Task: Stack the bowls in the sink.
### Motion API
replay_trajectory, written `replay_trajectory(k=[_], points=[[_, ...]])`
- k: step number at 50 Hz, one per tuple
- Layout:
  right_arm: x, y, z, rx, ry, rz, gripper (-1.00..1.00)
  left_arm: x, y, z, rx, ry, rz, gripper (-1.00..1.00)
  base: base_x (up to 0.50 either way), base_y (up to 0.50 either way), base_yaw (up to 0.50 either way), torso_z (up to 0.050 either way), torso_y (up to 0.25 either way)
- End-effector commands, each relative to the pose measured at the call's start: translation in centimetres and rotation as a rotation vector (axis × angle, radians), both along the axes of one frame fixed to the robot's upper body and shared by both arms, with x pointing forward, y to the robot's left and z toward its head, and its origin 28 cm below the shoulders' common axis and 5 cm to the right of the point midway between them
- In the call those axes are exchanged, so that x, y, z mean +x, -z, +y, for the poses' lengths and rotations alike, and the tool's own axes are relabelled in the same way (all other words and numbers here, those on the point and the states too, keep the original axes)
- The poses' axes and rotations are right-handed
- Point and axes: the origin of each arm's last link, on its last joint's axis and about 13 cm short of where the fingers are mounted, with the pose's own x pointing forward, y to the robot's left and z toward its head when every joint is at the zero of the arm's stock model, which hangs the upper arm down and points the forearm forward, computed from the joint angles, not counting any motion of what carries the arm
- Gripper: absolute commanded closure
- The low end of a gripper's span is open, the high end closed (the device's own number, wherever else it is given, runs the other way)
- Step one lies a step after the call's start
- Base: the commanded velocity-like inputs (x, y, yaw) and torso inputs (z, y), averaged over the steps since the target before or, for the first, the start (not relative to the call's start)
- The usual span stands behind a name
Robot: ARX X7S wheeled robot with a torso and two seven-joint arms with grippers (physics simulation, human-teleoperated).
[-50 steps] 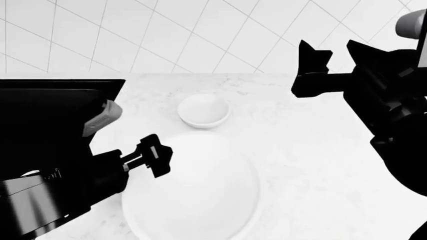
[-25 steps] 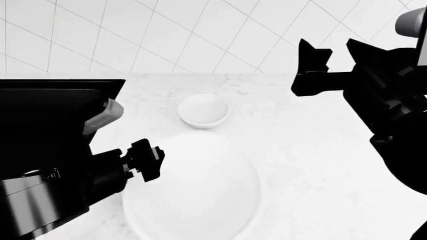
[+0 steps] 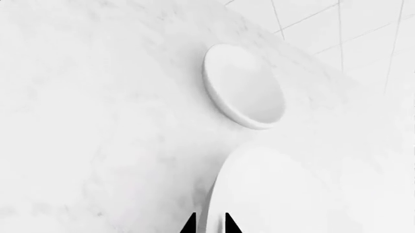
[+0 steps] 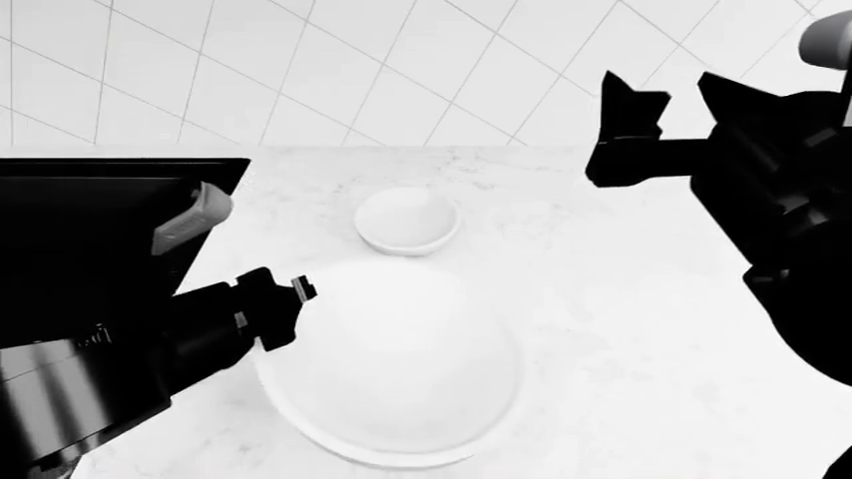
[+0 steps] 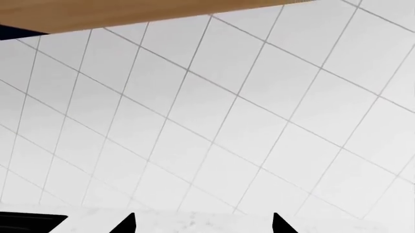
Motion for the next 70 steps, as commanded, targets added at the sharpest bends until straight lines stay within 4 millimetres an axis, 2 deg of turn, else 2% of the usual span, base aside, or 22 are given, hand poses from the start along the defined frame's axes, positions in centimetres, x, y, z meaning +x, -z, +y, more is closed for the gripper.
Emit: replay_trajectory(k=[1, 15, 27, 48, 57, 62, 70], points=[[-0.2, -0.3, -0.1, 0.002, 0.004, -0.011, -1.0, 0.2, -1.1, 0.3, -0.009, -0.032, -0.046, 1.0, 0.0, 0.0, 0.0, 0.0, 0.0], [0.7, 0.0, 0.1, 0.01, -0.005, 0.008, -1.0, 0.1, -2.1, 1.1, -0.018, -0.067, -0.094, 1.0, 0.0, 0.0, 0.0, 0.0, 0.0], [1.3, -0.6, 0.5, 0.017, -0.033, 0.016, -1.0, -0.3, -3.1, 2.0, -0.033, -0.122, -0.14, 1.0, 0.0, 0.0, 0.0, 0.0, 0.0], [4.2, -1.1, 1.2, 0.091, -0.093, 0.096, -1.0, -1.7, -3.6, 3.5, -0.051, -0.23, -0.186, 1.0, 0.0, 0.0, 0.0, 0.0, 0.0], [5.6, -0.6, 1.2, 0.177, -0.105, 0.172, -1.0, -2.3, -3.8, 3.9, -0.057, -0.27, -0.192, 1.0, 0.0, 0.0, 0.0, 0.0, 0.0], [6.8, 0.3, 1.1, 0.223, -0.105, 0.223, -1.0, -2.3, -3.9, 4.0, -0.057, -0.287, -0.195, 1.0, 0.0, 0.0, 0.0, 0.0, 0.0], [7.5, 0.8, 1.2, 0.291, -0.129, 0.281, -1.0, -2.4, -4.1, 4.2, -0.057, -0.313, -0.202, 1.0, 0.0, 0.0, 0.0, 0.0, 0.001]])
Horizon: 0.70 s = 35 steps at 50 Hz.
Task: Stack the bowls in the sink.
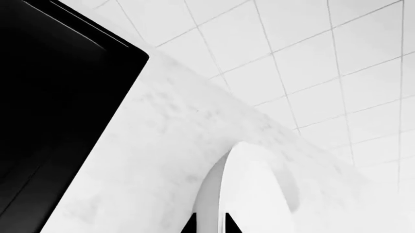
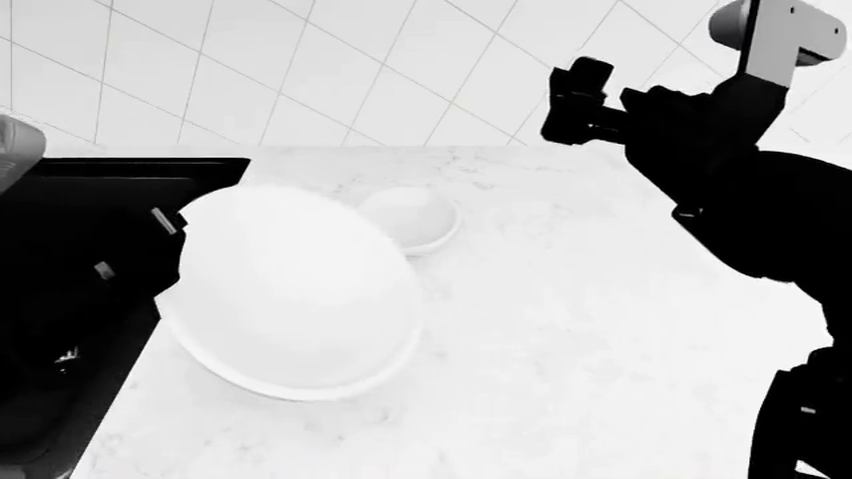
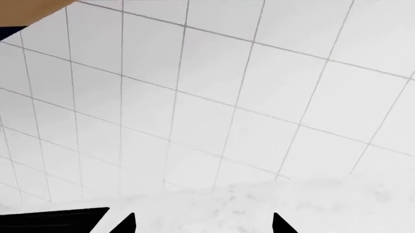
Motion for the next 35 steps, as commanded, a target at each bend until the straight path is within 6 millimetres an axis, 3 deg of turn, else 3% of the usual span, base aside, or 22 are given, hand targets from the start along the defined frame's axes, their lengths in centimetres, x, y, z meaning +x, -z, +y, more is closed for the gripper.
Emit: replay_trajectory(k=[1, 35], points=[[1.4, 1.0, 0.1, 0.088, -0.027, 0.088, -1.0, -0.3, -0.5, 0.4, -0.018, -0.039, -0.019, 1.0, 0.0, 0.0, 0.0, 0.0, 0.0], [5.2, 3.0, 1.6, 0.159, -0.093, 0.216, -1.0, -1.8, -1.0, 0.9, -0.057, -0.113, -0.053, 1.0, 0.0, 0.0, 0.0, 0.0, 0.0]])
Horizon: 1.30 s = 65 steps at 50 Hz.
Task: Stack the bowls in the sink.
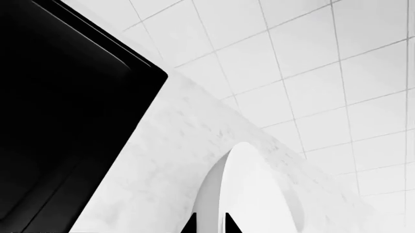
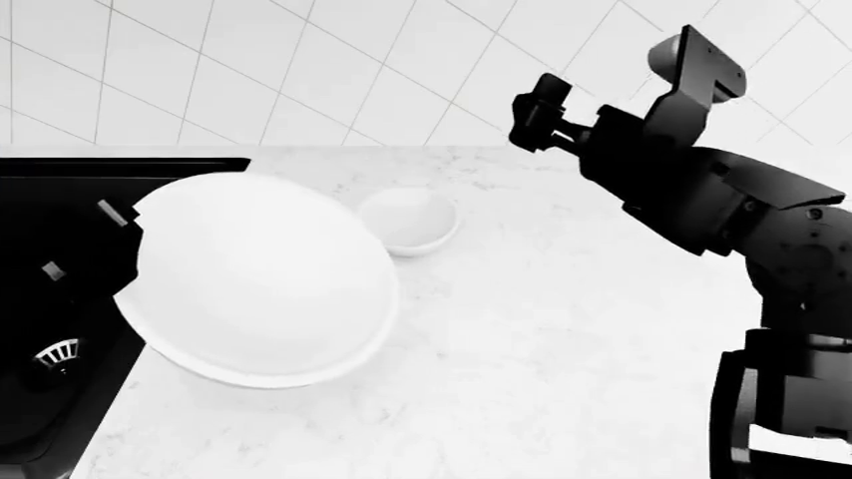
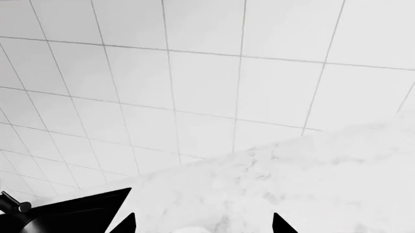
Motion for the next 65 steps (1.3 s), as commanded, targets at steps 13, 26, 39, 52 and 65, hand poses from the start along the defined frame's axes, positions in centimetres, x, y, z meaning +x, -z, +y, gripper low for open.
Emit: replay_trajectory(k=[13, 26, 39, 52, 65], points=[[2.5, 2.1, 1.4, 0.005, -0.049, 0.073, -1.0, -0.9, -0.2, 0.4, -0.047, -0.051, -0.031, 1.0, 0.0, 0.0, 0.0, 0.0, 0.0], [3.3, 3.1, 2.2, 0.014, -0.071, 0.1, -1.0, -0.8, -0.2, 0.6, -0.049, -0.066, -0.037, 1.0, 0.0, 0.0, 0.0, 0.0, 0.001], [4.0, 4.0, 2.7, 0.037, -0.075, 0.129, -1.0, -0.6, -0.1, 0.7, -0.048, -0.068, -0.032, 1.0, 0.0, 0.0, 0.0, 0.0, 0.0], [4.3, 5.0, 3.1, 0.063, -0.077, 0.159, -1.0, -0.5, 0.1, 0.7, -0.048, -0.068, -0.031, 1.0, 0.0, 0.0, 0.0, 0.0, 0.001], [4.9, 6.2, 3.6, 0.091, -0.081, 0.195, -1.0, -0.5, 0.1, 0.7, -0.046, -0.069, -0.028, 1.0, 0.0, 0.0, 0.0, 0.0, 0.0]])
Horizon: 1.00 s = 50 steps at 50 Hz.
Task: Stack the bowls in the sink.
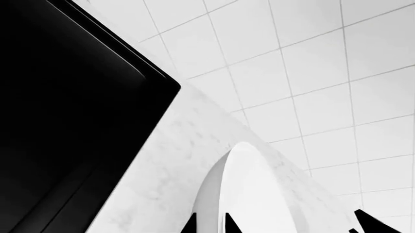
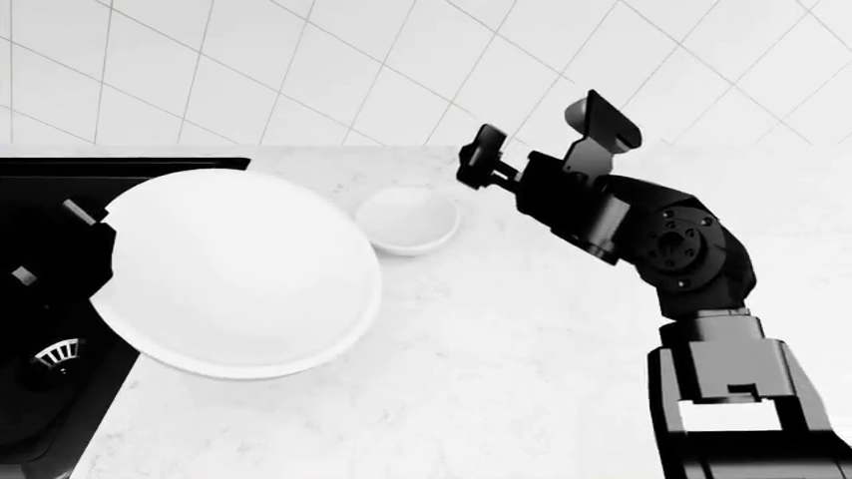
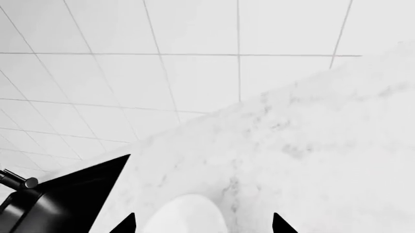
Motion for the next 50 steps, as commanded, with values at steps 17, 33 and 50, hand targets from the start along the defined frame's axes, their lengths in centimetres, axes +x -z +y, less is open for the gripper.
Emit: replay_trajectory(k=[17, 33, 50], points=[[1.3, 2.4, 1.2, 0.033, -0.005, 0.077, -1.0, 0.1, 0.2, 0.2, -0.023, 0.0, -0.002, 1.0, 0.0, 0.0, 0.0, 0.0, 0.001], [2.4, 3.8, 2.8, 0.008, -0.03, 0.117, -1.0, 0.3, 0.7, 0.5, -0.035, -0.001, 0.006, 1.0, 0.0, 0.0, 0.0, 0.001, 0.0], [2.2, 4.6, 3.2, -0.013, -0.035, 0.136, -1.0, -0.1, 0.9, 0.5, -0.042, -0.007, 0.01, 1.0, 0.0, 0.0, 0.0, 0.0, 0.001]])
